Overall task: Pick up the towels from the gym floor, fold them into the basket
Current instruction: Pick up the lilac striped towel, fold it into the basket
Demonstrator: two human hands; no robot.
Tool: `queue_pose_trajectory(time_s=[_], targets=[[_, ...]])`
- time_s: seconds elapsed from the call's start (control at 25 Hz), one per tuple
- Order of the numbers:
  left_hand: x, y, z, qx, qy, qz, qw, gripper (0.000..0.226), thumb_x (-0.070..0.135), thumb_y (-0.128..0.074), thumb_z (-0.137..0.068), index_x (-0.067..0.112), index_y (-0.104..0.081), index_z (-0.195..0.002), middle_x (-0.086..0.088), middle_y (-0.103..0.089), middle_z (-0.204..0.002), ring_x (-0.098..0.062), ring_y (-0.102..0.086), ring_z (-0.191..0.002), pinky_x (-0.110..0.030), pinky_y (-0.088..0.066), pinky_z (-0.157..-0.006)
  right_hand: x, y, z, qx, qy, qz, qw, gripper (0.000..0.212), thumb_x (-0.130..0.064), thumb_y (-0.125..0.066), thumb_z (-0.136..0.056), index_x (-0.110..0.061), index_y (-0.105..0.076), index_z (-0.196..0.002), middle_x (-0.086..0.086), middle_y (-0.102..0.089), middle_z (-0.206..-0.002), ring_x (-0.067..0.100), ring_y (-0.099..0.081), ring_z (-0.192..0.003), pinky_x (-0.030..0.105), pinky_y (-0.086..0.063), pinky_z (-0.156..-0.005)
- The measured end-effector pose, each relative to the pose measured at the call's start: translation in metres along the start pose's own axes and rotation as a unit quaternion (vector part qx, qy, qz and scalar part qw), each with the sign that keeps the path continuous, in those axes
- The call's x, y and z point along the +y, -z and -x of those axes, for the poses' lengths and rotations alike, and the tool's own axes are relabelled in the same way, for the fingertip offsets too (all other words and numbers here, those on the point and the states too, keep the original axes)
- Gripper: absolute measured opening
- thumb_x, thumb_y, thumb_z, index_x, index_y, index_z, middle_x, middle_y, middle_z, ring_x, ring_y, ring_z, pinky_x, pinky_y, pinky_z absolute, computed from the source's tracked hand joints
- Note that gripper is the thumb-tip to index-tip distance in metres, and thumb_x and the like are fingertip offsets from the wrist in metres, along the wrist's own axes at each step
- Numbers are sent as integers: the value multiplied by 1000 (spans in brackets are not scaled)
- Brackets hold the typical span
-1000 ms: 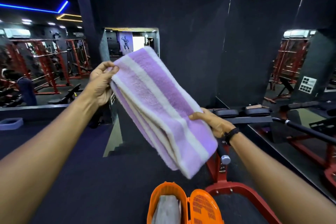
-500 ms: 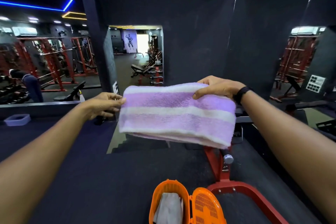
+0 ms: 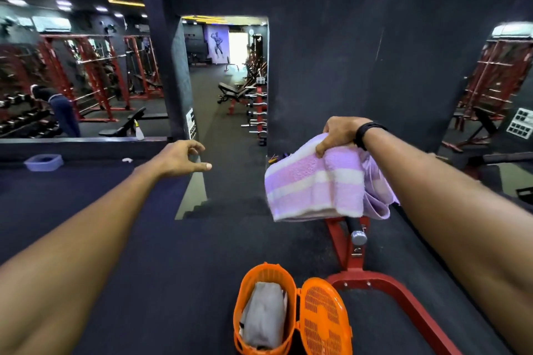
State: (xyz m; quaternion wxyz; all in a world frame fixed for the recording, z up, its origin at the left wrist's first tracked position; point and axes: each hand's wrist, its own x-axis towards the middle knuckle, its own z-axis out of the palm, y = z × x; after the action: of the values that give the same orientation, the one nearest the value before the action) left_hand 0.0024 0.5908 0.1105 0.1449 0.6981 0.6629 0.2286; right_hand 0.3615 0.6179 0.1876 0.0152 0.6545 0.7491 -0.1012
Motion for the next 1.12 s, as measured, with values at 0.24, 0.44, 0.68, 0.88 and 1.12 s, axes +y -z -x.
queue_pose_trajectory(time_s=[0.24,0.44,0.68,0.88,1.12], targets=[[-23,-41,-2,-39,35,9,999,57,37,-79,-74,16,-59,-123,-4,-61,-110,-16,-57,-99,-27,-42,-93,13,-33,-20,-40,-16,27,999,34,-41,-77,-72,-11,-64,-83,4,-61,-84,19,-53,-61,23,-39,-50],[-57,-82,-40,-96,54,12,994,54,39,-77,-75,17,-60,-121,-2,-60,-111,-20,-59,-104,-34,-44,-98,14,-85,-65,-103,-39,56,992,37,-48,-75,-72,-15,-58,-74,3,-61,-91,20,-55,-68,24,-37,-49],[-120,-142,-137,-177,31,45,983,45,30,-75,-80,11,-61,-119,-7,-63,-111,-19,-58,-96,-26,-41,-81,4,-176,-159,-235,-132,45,962,39,-55,-68,-76,-18,-61,-88,0,-66,-108,20,-58,-86,25,-42,-73],[-172,-199,-218,-271,18,26,962,47,32,-74,-81,9,-61,-120,-9,-64,-117,-23,-60,-107,-33,-46,-96,-8,-279,-214,-167,-237,-116,950,52,-42,-71,-79,-4,-63,-114,12,-65,-116,24,-60,-96,25,-38,-72],[-247,-316,-280,-363,-9,-26,931,41,32,-70,-84,11,-61,-118,-3,-64,-113,-17,-59,-103,-29,-45,-94,6,-458,-250,-132,-330,-353,866,47,-47,-78,-73,-12,-61,-100,0,-59,-93,22,-54,-91,29,-43,-69]])
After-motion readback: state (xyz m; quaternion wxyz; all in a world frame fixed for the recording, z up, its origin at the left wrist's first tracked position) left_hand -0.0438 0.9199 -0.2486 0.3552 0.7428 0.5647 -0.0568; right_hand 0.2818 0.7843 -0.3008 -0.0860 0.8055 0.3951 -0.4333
